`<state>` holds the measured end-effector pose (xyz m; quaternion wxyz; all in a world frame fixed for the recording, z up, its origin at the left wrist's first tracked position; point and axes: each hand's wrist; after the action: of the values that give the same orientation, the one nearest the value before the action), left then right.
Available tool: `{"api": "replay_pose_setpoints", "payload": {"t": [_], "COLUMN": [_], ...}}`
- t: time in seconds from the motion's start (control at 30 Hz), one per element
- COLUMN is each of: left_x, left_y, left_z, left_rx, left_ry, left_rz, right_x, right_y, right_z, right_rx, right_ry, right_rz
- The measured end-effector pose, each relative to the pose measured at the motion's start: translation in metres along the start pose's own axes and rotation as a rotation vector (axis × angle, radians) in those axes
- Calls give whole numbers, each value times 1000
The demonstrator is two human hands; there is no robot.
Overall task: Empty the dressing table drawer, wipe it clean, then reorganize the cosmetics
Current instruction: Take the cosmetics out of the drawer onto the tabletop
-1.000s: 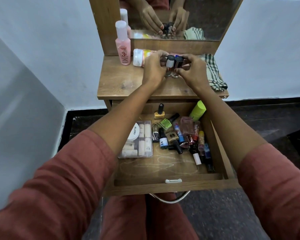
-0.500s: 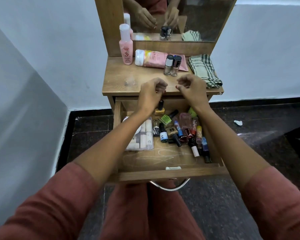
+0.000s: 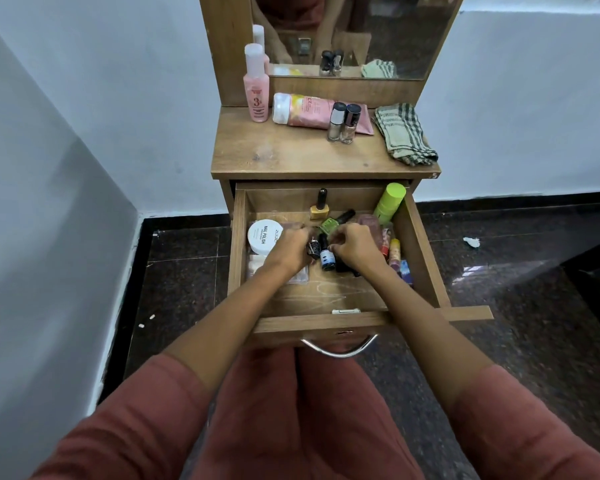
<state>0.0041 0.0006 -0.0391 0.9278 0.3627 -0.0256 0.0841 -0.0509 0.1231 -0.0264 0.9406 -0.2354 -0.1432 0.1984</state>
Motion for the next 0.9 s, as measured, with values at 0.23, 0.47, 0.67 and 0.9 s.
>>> {"api": "replay_pose_setpoints", "payload": {"t": [0.23,0.47,0.67,0.9], "left_x": [-10,-19,-20,-18], "left_y": [0,-2,-3,-1], "left_z": [-5,-10,-5,-3], "left_rx": [-218,-320,-360,-431], "left_ry": [-64,-44,-61,-90], "left_rz": [1,-23,-60,-118], "right_x": [-9,-16,-19,-21], "right_y": [-10,-13,-11,-9], "right_z": [-10,-13,-9,-7], "right_rx": [82,63,16,-112], "right_ry": [-11,-4,-23,-17], "right_rz": [-35,-95,-132,-218]}}
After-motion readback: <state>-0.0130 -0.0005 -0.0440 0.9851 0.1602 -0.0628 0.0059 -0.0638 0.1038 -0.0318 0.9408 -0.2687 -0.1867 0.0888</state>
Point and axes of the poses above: each hand's wrist, its own x-axis away from the middle knuckle, its own z-axis out of the back of the hand, y = z × x, and after that the axes turned 7 degrees about x, right-handed
